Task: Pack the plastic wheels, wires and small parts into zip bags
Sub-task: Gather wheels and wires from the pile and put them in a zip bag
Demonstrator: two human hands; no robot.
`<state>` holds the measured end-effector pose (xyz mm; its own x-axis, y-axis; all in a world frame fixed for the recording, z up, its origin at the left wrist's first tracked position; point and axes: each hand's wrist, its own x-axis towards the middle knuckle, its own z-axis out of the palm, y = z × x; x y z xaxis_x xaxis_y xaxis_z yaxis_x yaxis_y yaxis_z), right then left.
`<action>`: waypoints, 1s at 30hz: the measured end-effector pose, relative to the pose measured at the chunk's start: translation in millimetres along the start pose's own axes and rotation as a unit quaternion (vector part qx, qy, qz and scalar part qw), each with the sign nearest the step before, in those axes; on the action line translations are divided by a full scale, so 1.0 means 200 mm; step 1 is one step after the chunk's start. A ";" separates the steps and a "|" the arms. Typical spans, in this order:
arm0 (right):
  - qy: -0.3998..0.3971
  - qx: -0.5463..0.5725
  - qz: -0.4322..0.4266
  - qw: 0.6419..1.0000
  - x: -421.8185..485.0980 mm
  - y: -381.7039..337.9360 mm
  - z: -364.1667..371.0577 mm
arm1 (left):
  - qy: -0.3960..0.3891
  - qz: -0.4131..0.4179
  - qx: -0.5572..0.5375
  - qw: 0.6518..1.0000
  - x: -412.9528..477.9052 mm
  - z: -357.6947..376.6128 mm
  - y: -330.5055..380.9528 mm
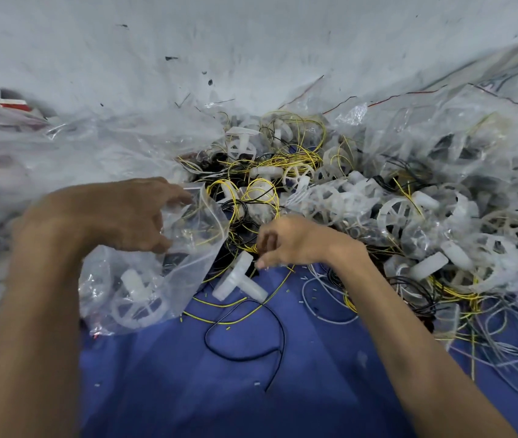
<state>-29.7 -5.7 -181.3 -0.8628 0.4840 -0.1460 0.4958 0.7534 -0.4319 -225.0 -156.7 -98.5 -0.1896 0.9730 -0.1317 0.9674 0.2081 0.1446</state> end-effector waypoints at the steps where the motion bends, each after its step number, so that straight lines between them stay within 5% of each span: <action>1: 0.041 -0.014 -0.007 0.999 0.01 0.03 -0.01 | 0.002 -0.003 -0.005 1.000 0.00 0.00 -0.01; 7: 0.048 -0.007 -0.060 0.997 0.04 0.13 0.07 | 0.001 -0.014 -0.024 1.000 0.01 0.00 -0.04; 19: 0.026 0.036 0.006 0.999 0.01 0.16 -0.02 | -0.002 -0.021 -0.011 1.000 0.01 0.00 -0.05; 23: 0.087 -0.001 -0.047 0.995 -0.03 0.03 -0.06 | -0.003 -0.019 -0.010 1.000 0.02 0.00 -0.04; 28: -0.106 -0.054 0.023 0.993 -0.04 -0.11 0.04 | -0.006 -0.022 -0.009 1.000 0.03 0.00 -0.05; 30: -0.106 -0.096 0.012 0.990 -0.02 -0.14 0.10 | -0.005 -0.022 -0.010 1.000 0.03 0.00 -0.05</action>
<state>-42.4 -37.7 -187.1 -0.8416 0.4141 -0.3467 0.5090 0.8228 -0.2527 -235.3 -152.9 -101.6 -0.2298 0.9620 -0.1473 0.9548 0.2522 0.1573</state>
